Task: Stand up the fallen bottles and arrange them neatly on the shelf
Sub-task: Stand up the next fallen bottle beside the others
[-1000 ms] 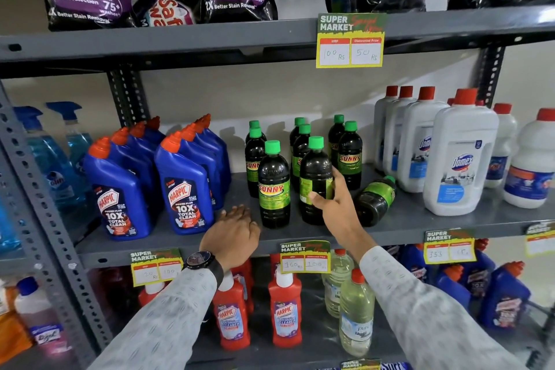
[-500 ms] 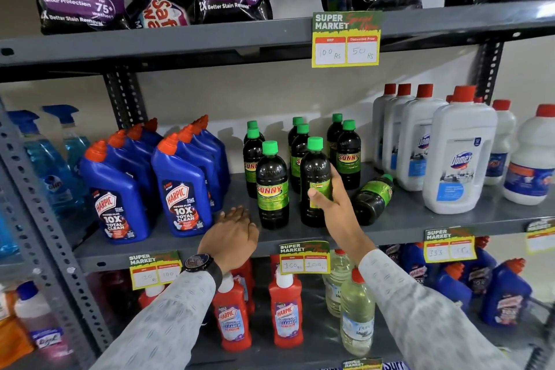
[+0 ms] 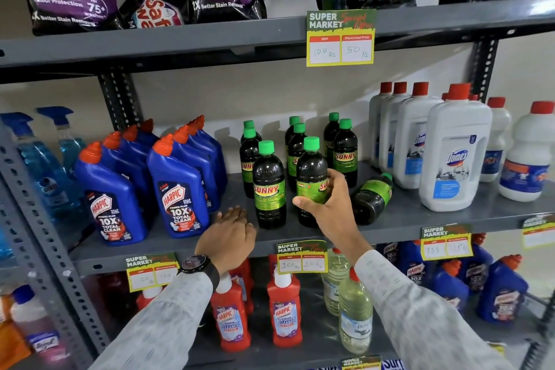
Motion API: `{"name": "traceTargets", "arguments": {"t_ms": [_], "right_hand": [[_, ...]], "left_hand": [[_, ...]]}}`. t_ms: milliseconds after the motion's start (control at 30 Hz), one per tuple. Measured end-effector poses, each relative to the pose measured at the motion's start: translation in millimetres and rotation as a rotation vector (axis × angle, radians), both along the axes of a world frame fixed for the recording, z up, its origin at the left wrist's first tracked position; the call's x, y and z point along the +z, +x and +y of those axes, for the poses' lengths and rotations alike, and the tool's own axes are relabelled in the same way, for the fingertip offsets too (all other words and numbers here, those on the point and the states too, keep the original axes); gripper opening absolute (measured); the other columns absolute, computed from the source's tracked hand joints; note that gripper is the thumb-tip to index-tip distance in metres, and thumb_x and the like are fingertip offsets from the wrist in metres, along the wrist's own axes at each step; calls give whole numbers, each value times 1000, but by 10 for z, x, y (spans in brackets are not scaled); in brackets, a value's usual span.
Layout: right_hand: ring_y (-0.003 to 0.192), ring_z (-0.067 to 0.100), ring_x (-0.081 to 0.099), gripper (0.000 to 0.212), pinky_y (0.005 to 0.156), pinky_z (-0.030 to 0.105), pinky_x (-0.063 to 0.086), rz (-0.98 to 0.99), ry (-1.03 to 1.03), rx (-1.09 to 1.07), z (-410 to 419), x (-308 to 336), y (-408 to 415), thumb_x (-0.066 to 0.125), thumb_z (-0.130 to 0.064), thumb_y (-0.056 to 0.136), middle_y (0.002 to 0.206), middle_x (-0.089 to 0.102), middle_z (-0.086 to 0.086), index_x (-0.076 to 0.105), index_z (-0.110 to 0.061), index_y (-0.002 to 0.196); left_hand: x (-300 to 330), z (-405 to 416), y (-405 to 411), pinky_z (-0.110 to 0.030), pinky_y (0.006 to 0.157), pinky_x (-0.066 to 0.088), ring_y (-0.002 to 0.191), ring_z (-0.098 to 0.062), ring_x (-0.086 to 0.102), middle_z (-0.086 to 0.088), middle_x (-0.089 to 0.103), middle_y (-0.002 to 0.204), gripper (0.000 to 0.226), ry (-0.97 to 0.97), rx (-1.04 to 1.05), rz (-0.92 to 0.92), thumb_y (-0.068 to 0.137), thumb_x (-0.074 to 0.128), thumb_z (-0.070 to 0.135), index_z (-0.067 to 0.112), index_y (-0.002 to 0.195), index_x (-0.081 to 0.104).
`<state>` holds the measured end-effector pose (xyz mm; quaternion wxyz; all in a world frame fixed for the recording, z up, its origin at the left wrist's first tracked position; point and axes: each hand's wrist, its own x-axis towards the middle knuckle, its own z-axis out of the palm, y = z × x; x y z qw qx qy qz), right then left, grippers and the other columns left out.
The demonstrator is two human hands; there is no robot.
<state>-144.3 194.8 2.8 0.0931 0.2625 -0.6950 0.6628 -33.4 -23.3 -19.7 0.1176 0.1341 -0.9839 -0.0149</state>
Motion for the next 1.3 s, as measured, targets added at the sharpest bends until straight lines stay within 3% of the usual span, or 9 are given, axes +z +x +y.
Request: {"name": "traceTargets", "arguments": {"t_ms": [200, 300, 433, 800, 1100, 1200, 1300], "right_hand": [[129, 11, 59, 68, 115, 45, 46, -35, -51, 121, 52, -63, -32, 72, -5, 95, 141, 59, -4, 39, -26, 151], [120, 2, 60, 68, 109, 36, 50, -15, -12, 58, 30, -60, -40, 78, -5, 90, 132, 61, -9, 40, -33, 139], [114, 8, 61, 77, 95, 21, 52, 75, -2, -87, -33, -87, -21, 90, -13, 78, 128, 57, 2, 39, -28, 134], [114, 17, 55, 87, 101, 40, 52, 147, 7, -238, -104, -119, -16, 98, -23, 65, 124, 47, -3, 36, -36, 125], [115, 14, 51, 89, 101, 40, 52, 116, 38, -293, -109, -113, 53, 98, -30, 65, 125, 44, -5, 38, -28, 131], [121, 18, 50, 84, 104, 40, 48, 163, 63, -272, -39, -83, 140, 89, -44, 76, 128, 42, -5, 38, -24, 140], [114, 12, 54, 66, 93, 34, 50, 291, 85, -330, 115, 61, 215, 68, -57, 93, 130, 44, -6, 40, -24, 143]], "left_hand": [[3, 5, 10, -43, 127, 16, 155, -23, 25, -13, 28, 167, 62, -32, 6, -4, 105, 19, 37, 7, 157, 31], [12, 12, 15, -42, 127, 15, 155, -22, 24, -12, 27, 167, 61, -16, 6, 9, 105, 21, 36, 8, 157, 31], [11, 29, 22, -42, 127, 14, 155, -22, 24, -12, 27, 167, 61, -11, -1, 12, 105, 21, 37, 8, 158, 30], [-21, 3, 4, -39, 126, 16, 154, -23, 26, -13, 30, 166, 61, -33, -1, 25, 105, 20, 36, 7, 157, 33], [-47, -29, -20, -40, 125, 16, 155, -23, 26, -13, 29, 166, 64, -36, -1, 14, 103, 17, 39, 8, 157, 33], [-49, -34, -18, -41, 125, 18, 154, -24, 27, -13, 30, 166, 69, -46, -4, 14, 100, 12, 41, 7, 156, 34], [-52, -45, -19, -42, 126, 15, 155, -24, 23, -13, 26, 167, 74, -26, -2, -15, 97, 7, 43, 8, 158, 29]]}}
